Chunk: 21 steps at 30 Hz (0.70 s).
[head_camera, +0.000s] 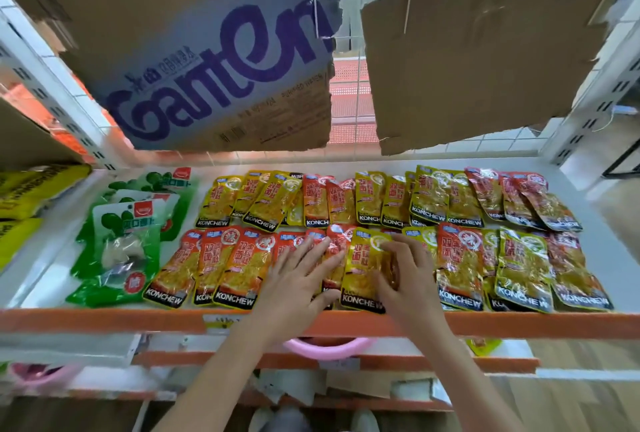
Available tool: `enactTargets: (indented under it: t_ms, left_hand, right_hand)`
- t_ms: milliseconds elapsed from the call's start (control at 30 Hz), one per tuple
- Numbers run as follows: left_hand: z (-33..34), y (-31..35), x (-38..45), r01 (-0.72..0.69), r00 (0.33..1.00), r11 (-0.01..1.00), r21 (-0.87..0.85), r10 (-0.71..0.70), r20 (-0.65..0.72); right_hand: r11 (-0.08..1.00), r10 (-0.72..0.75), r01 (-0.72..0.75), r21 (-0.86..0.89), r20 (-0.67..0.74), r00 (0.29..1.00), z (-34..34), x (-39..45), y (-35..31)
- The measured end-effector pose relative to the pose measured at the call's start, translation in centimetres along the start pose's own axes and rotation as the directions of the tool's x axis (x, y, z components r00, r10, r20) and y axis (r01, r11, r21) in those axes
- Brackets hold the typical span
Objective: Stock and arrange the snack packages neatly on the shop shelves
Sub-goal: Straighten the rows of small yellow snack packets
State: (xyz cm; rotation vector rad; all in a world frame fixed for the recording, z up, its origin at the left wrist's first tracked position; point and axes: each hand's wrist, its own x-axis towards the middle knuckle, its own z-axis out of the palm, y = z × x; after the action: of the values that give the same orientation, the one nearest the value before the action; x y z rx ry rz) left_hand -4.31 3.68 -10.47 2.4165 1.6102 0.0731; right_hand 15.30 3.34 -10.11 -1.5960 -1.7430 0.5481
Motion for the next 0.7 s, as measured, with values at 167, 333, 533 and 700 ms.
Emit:
enactTargets:
  t_ms: [167,333,533,700]
  left_hand:
    - [-1.2,-1.9,-2.0,0.079,0.997,0.997,-0.009,-0.079,0.026]
    - [-1.9,0.2,-0.9,0.135,0.948,0.973,-0.187,-0.182,-0.261]
    - [0.3,4.1,2.0,0.305,0.936,0.951,-0.043,-0.308,-0.168]
    - [0.7,4.0,2.7,0.174,0.961,0.971,-0.164,-0.204,-0.188]
  right_hand:
    - [0.987,-0.044,0.060,-0.147,0.107,0.993,0.6,-0.2,0.4]
    - [0.948,-0.085,0.149,-0.281,0.227,0.970,1.0,-0.3,-0.3]
    - [1.000,-0.003,0.001,0.013,0.146,0.989,0.1,-0.1,-0.1]
    - [1.000,0.023,-0.024,0.018,0.073,0.997,0.3,-0.2,-1.2]
